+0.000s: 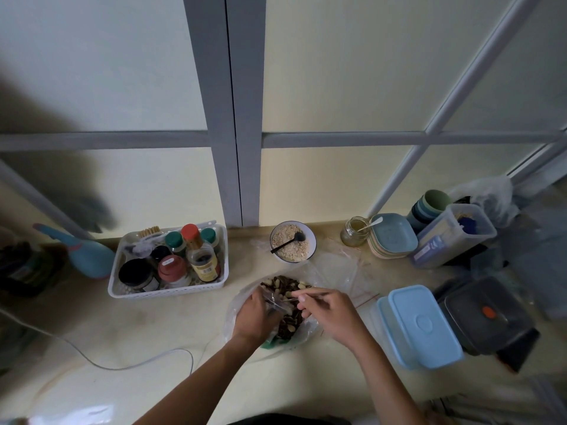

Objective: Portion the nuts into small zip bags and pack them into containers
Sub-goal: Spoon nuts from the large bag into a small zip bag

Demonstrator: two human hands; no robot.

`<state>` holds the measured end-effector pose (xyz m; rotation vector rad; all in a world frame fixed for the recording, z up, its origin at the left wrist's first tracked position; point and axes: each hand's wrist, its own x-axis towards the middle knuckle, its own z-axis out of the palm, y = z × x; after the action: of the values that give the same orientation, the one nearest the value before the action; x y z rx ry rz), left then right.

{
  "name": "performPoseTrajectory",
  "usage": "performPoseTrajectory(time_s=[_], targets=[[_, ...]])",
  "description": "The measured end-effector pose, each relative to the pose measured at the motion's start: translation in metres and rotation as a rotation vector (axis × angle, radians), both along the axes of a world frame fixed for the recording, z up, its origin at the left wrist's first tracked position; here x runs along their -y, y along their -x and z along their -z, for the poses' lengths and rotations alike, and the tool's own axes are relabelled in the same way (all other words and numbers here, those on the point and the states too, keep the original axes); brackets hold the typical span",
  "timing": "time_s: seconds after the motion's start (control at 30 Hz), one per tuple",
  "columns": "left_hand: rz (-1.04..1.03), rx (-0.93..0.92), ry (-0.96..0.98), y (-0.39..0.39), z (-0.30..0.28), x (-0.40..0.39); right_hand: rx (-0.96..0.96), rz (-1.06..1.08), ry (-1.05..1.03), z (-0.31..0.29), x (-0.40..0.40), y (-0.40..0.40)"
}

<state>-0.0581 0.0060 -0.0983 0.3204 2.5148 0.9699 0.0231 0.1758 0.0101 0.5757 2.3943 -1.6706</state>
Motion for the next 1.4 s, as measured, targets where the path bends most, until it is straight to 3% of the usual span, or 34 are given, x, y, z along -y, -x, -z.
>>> performPoseTrajectory(time_s=[0.4,0.93,1.13,1.27,1.4], targets=[[-0.114,-0.078,-0.087,-0.001,0.003,0.002,-0.254,0.174,0.130,-0.001,-0.009,-0.006],[-0.152,-0.041,-0.073,-0.004,-0.008,0.001,-0.347,0.301,0.172,0.002,-0.021,-0.008],[-0.107,-0.034,0.034,-0.004,-0.004,0.001,-0.222,0.484,-0.208,0.022,-0.022,-0.006],[-0.016,0.057,0.204,-0.005,-0.015,-0.006,-0.104,0.395,-0.442,0.047,-0.015,-0.007],[0.047,0.101,0.269,-0.009,-0.019,-0.006,-0.152,0.377,-0.577,0.055,0.000,-0.005]])
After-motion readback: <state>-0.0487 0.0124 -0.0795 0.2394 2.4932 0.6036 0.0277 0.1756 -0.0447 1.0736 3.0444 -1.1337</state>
